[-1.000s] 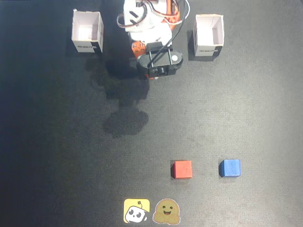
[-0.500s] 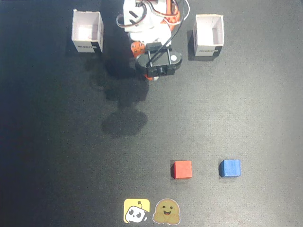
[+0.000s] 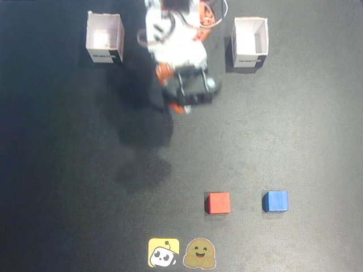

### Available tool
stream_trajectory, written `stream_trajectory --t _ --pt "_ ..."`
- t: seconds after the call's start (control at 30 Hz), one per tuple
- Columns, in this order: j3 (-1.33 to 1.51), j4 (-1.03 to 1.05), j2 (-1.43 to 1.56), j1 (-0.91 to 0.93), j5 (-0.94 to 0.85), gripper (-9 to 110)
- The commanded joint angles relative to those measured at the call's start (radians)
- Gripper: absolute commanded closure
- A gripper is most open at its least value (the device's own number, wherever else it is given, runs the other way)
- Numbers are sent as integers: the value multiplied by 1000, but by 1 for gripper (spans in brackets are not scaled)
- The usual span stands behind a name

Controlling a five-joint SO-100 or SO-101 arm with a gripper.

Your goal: Put the red cube in the right box and the blue cube in the left box.

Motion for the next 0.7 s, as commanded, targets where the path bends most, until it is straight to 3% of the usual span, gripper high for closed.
stream_trajectory --t 0.0,0.33,0.67 --pt "-138 -77 -184 -32 31 101" --pt "-511 -98 -634 -109 94 98" --pt "-749 -97 -888 -169 144 90"
